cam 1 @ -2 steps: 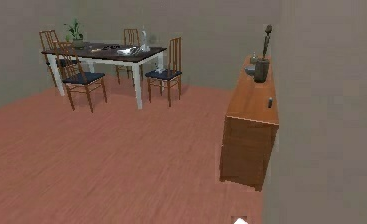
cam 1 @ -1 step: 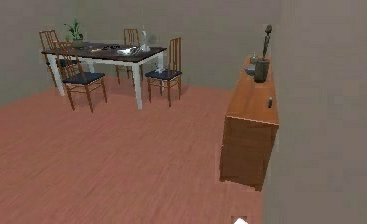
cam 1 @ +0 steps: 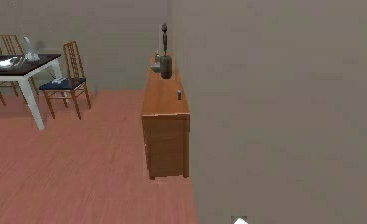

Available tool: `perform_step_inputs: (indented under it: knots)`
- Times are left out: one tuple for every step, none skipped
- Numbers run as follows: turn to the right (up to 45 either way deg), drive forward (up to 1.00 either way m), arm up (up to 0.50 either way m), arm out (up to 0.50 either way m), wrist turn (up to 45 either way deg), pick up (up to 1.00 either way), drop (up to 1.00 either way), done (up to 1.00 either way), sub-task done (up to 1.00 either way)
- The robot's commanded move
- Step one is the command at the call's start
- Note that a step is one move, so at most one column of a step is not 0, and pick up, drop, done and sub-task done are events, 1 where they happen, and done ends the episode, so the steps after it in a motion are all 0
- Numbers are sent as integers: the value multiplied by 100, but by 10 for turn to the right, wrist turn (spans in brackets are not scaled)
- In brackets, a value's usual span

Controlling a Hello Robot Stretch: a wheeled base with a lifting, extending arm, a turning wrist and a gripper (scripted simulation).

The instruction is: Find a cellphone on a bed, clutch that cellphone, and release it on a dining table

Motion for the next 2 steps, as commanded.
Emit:
perform_step_inputs:
  knots:
    - [-60,0,0,0,0,0,0,0,0]
    - [0,30,0,0,0,0,0,0,0]
